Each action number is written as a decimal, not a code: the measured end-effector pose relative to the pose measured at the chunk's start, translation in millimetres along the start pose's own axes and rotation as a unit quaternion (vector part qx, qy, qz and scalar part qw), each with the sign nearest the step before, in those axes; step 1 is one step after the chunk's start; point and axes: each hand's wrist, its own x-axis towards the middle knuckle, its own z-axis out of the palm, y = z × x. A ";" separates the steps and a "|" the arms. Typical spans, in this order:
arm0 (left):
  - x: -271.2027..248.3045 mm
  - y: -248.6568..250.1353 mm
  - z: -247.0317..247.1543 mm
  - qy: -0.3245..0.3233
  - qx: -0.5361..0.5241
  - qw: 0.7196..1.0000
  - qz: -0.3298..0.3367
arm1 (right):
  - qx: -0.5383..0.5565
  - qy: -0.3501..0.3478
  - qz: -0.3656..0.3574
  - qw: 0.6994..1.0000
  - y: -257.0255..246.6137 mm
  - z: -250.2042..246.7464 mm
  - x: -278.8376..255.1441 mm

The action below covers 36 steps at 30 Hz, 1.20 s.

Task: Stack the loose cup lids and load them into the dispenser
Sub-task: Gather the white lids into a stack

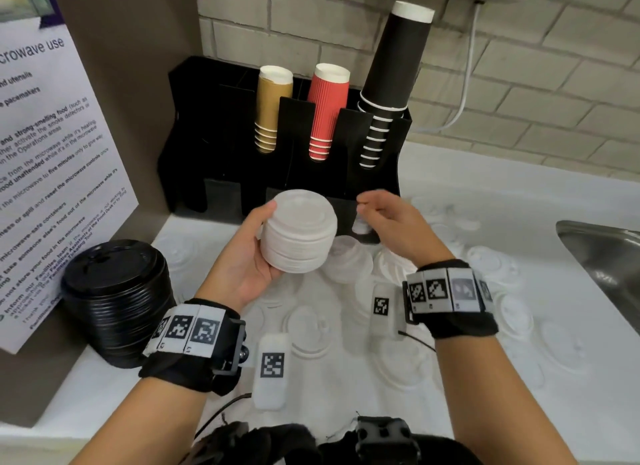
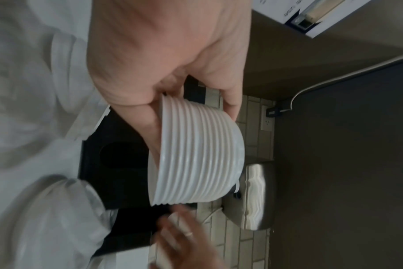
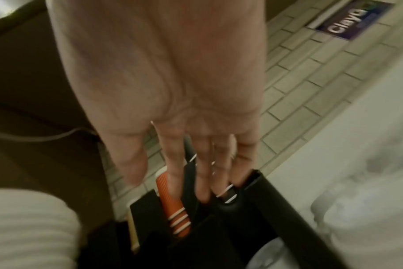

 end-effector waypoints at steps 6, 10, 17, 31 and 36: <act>-4.0 10.0 -8.0 0.002 0.004 0.999 0.035 | -0.286 -0.197 0.069 0.935 8.3 25.5 17.6; -6.4 12.1 -12.5 -0.009 0.000 0.999 0.034 | -0.313 -0.246 0.083 0.913 7.2 35.3 20.3; -6.6 13.3 -19.5 -0.019 0.009 0.999 0.033 | -0.314 -0.250 0.017 0.916 -1.6 36.7 20.1; -0.1 7.4 -17.4 -0.050 0.032 0.998 0.026 | 0.021 -0.039 0.000 0.999 -6.7 -15.3 -6.7; 4.8 -1.7 -14.3 -0.091 0.062 0.994 0.001 | 0.224 -0.031 -0.069 0.972 -18.8 7.3 -35.1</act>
